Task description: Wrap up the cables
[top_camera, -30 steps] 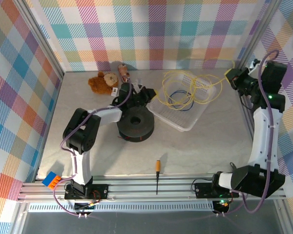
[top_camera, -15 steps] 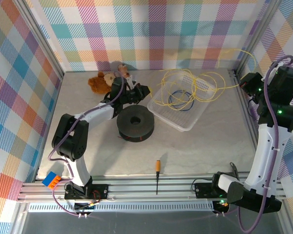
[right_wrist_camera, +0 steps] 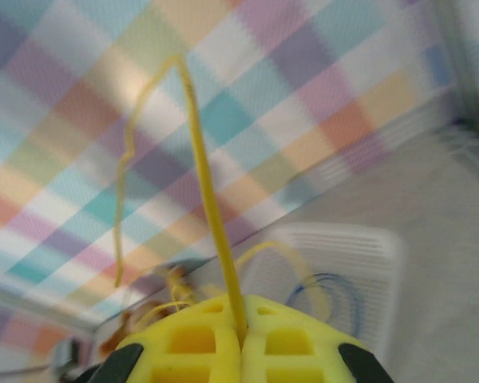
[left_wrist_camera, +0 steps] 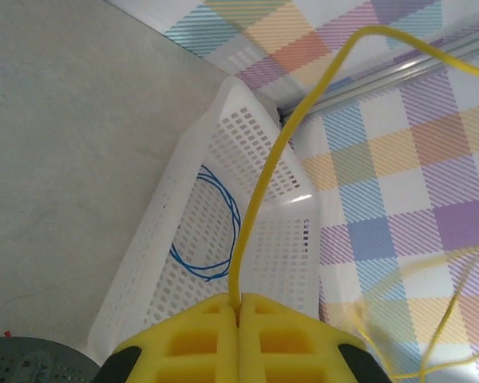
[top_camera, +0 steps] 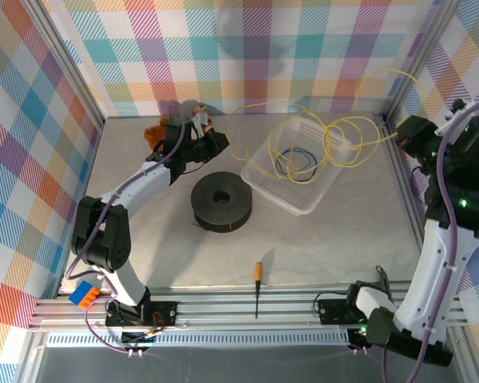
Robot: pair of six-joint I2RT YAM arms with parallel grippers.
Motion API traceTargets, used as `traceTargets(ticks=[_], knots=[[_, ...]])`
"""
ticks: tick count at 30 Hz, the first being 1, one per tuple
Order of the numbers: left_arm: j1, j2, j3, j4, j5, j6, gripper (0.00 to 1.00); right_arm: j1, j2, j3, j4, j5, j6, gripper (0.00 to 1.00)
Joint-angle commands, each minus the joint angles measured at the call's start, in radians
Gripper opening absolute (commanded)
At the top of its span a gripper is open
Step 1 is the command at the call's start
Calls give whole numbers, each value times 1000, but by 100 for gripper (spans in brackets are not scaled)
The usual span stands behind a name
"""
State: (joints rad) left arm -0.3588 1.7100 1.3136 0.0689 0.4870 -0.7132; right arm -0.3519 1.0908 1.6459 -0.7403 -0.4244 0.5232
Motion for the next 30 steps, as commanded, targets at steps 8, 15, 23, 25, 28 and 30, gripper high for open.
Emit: traceTargets(ticks=[8,15,23,25,28,30], knots=[[-174,63,211,-172,-90,127,23,206,244,28,40,-190,-69,0],[-142,-45,129,-242,-209,176,68,204,202,47,32,-127,-105,0],[-146,-110,208,-337,-231,309,100,205,203,115,71,-226,-100,0],[-176,-104,266,-398,-243,384,100,205,218,142,59,-234,-98,0],[-227,-81,331,-445,-248,465,100,205,235,167,50,-242,-92,0],[-260,-67,347,-446,-226,488,99,206,241,174,48,-244,-80,0]])
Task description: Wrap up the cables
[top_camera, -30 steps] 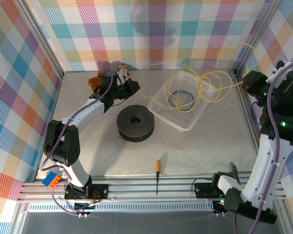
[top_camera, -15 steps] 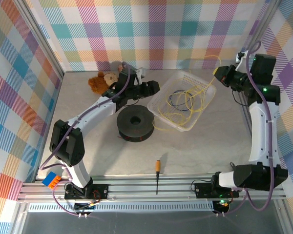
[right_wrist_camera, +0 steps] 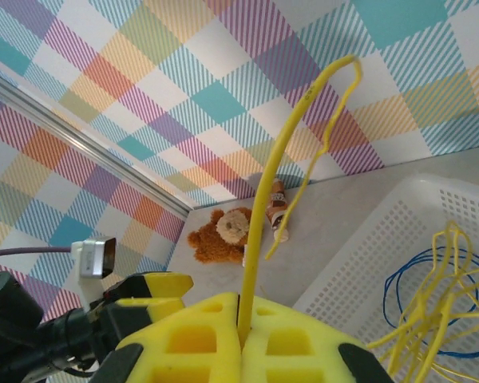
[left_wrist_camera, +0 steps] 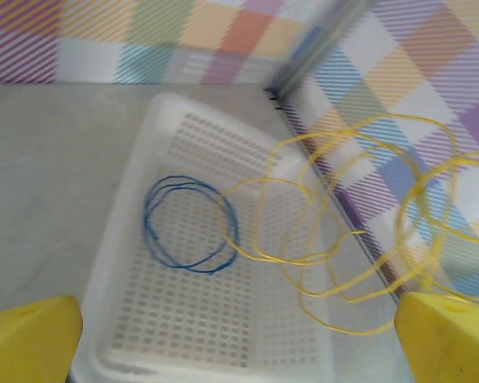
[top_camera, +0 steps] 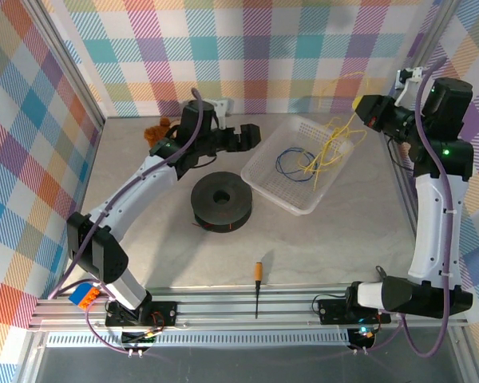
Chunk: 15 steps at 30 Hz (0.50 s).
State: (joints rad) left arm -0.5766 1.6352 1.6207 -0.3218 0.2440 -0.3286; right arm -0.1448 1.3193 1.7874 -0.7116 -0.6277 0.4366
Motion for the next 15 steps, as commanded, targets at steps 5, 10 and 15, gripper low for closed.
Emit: traceTargets(ticks=[5,10,15], knots=[[-148,34,4,24,63,147,88,-3,31,47,-8,-25,54,0],[-207,106,-7,104,84,174,84,-2,41,45,-8,-46,104,0],[-227,201,26,138,156,158,76,-2,49,52,-11,-62,139,0]])
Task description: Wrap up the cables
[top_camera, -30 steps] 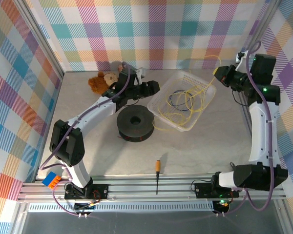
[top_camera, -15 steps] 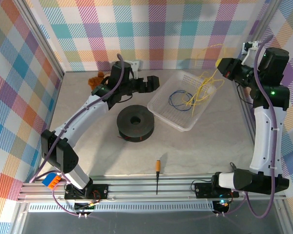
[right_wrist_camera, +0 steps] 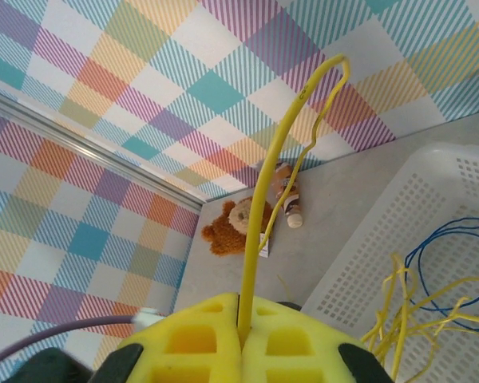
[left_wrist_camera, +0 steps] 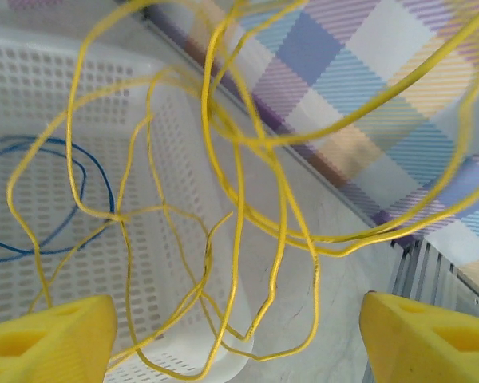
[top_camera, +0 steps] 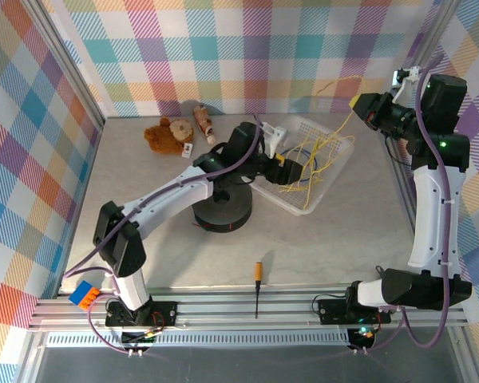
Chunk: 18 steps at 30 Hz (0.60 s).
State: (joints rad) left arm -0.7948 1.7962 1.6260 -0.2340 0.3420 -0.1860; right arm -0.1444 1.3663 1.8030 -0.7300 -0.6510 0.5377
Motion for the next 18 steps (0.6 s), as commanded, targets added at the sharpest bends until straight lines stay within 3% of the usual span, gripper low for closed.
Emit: traceTargets(ticks=[1,8,14,16,18], knots=[[-15,51,22,61,67,10,73,-2,4,38,5,-41,41,0],[-30,147,80,76,60,-3,51,-2,10,32,9,-53,58,0],[-31,197,117,76,55,3,49,-2,14,30,4,-58,61,0],[-30,200,118,79,48,6,37,-3,16,28,4,-57,61,0],[-31,194,117,76,41,5,14,-4,20,26,-1,-49,55,0]])
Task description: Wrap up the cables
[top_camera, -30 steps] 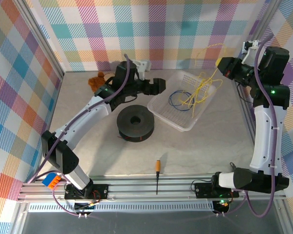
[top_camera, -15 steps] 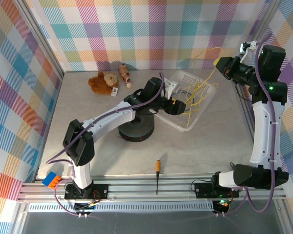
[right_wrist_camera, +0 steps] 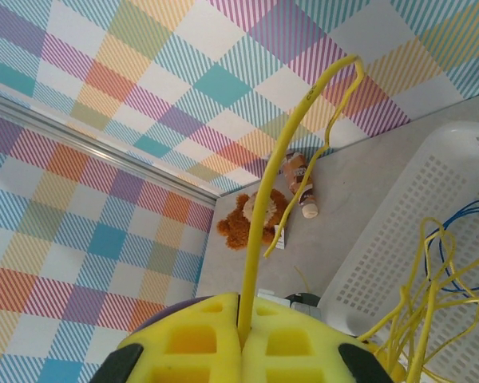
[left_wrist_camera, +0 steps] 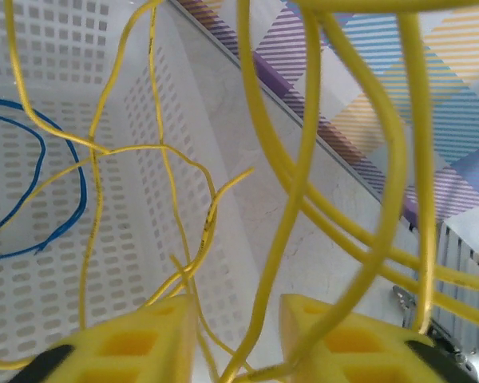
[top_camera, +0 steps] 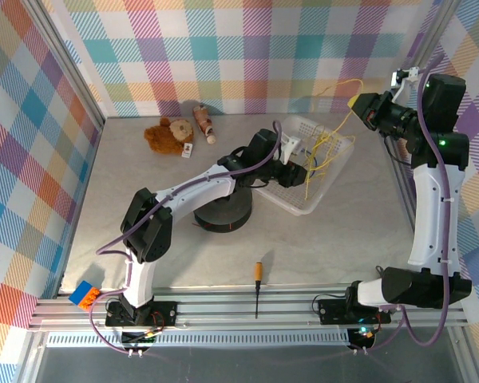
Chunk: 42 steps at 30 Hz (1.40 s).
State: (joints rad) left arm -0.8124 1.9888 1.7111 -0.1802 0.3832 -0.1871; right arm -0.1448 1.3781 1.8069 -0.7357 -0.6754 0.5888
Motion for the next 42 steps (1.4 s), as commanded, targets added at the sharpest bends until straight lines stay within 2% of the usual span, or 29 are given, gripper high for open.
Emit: traceTargets(ticks=[1,2,8,11,13,18,24,28,33,40,42], knots=[[-13,-9,27,22,-5,7,5,-3,11,24,-7,-10,-3,0],[-16,-24,15,23,-16,7,0,-3,16,25,-28,21,-19,0],[-15,-200,-99,9,-111,63,0,-10,77,-15,-144,378,-110,0],[-8,-310,-156,-32,-134,102,0,-39,105,-49,-139,483,-115,0],[8,-386,-190,-60,-107,103,0,-50,118,-66,-131,563,-121,0],[71,-535,-219,-136,42,101,0,-69,143,-89,-114,638,-116,0],[151,-658,-213,-199,85,106,0,-123,156,-122,-104,665,-110,0],[229,-730,-214,-204,52,80,0,-198,146,-166,-91,639,-106,0],[334,-811,-212,-179,-84,19,0,-276,106,-245,-53,579,-98,0],[479,-893,-151,-200,-394,-19,0,-395,60,-326,-23,515,-98,0],[532,-898,-111,-230,-454,-32,0,-430,49,-347,-10,493,-96,0]])
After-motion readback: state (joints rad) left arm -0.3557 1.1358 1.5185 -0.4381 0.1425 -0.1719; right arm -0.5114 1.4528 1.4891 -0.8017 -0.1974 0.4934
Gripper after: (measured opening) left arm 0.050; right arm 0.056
